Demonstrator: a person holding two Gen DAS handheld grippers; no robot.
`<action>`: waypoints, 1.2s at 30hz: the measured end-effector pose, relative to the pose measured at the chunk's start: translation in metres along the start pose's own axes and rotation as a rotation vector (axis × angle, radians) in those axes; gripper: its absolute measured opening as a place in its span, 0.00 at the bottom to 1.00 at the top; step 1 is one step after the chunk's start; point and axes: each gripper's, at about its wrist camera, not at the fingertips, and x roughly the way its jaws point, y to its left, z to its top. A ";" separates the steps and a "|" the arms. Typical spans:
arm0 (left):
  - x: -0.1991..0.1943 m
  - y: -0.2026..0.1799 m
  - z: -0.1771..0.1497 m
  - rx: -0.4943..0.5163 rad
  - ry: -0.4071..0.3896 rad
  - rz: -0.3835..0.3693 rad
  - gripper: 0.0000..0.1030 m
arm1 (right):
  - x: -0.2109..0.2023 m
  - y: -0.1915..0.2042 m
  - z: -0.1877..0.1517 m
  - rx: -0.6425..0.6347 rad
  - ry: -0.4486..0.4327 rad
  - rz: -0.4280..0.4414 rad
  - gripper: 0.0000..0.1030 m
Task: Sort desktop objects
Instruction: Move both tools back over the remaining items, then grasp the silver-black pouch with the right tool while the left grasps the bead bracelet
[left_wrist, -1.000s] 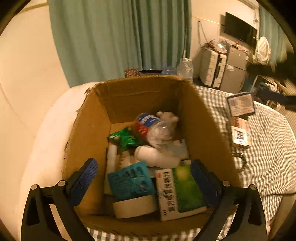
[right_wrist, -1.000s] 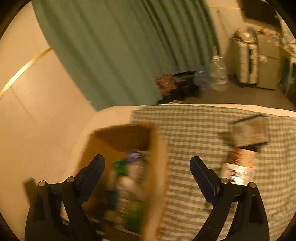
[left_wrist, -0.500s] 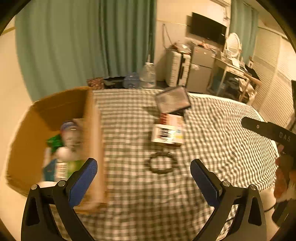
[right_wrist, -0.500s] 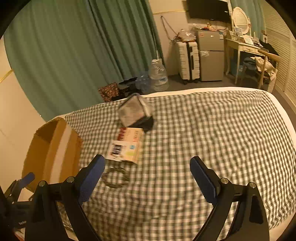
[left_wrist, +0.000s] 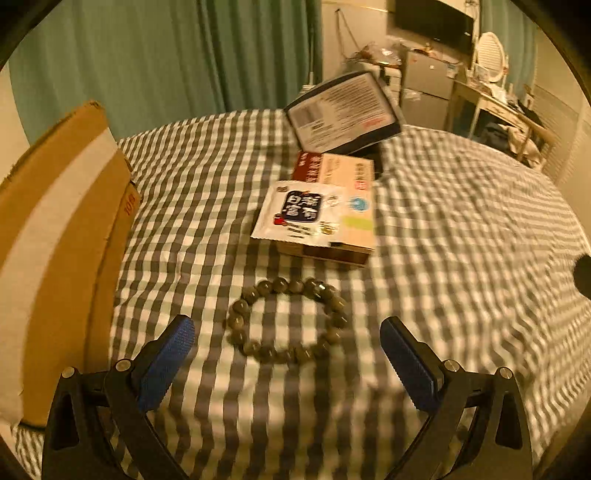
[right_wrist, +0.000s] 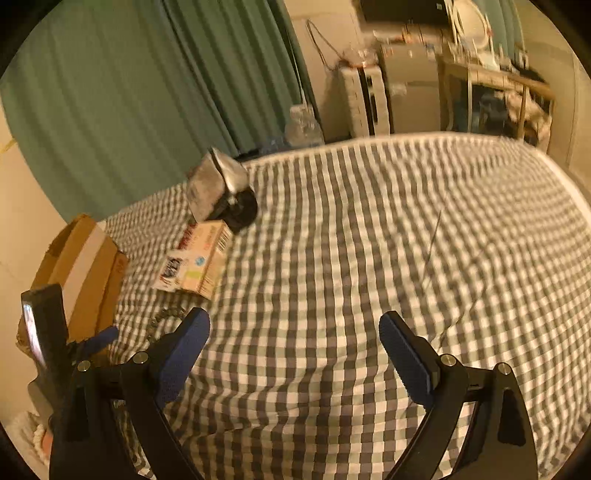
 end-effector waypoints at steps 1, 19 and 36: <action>0.009 0.001 0.000 0.001 0.003 0.003 1.00 | 0.005 -0.001 0.000 -0.003 0.008 -0.005 0.91; 0.032 0.051 0.019 -0.106 -0.049 0.018 0.05 | 0.099 0.052 0.083 -0.157 -0.004 0.084 0.91; 0.052 0.069 0.012 -0.188 0.013 -0.198 0.82 | 0.183 0.114 0.141 -0.225 0.093 0.131 0.26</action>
